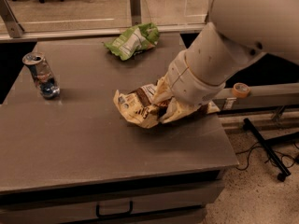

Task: Pick brown chip bag

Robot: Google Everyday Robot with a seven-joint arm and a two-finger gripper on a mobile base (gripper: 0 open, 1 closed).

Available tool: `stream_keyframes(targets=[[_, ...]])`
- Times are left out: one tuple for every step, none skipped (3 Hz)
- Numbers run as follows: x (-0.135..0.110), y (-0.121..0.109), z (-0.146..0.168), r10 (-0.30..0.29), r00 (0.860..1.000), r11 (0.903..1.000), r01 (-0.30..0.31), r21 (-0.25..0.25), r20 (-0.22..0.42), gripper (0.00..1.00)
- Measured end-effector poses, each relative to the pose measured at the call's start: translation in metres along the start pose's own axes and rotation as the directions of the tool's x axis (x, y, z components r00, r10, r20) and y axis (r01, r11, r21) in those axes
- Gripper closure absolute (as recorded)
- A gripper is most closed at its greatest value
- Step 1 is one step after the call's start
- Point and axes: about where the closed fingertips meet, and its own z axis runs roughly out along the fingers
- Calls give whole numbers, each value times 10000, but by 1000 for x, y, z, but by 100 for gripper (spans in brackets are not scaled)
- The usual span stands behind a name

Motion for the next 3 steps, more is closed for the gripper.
stream_keyframes(targets=[[-2, -4, -44, -53, 9988, 9998, 62, 186, -483, 93], [-4, -5, -50, -87, 9986, 9997, 98, 212, -522, 100], [-4, -5, -50, -88, 9986, 9997, 99, 213, -522, 100]])
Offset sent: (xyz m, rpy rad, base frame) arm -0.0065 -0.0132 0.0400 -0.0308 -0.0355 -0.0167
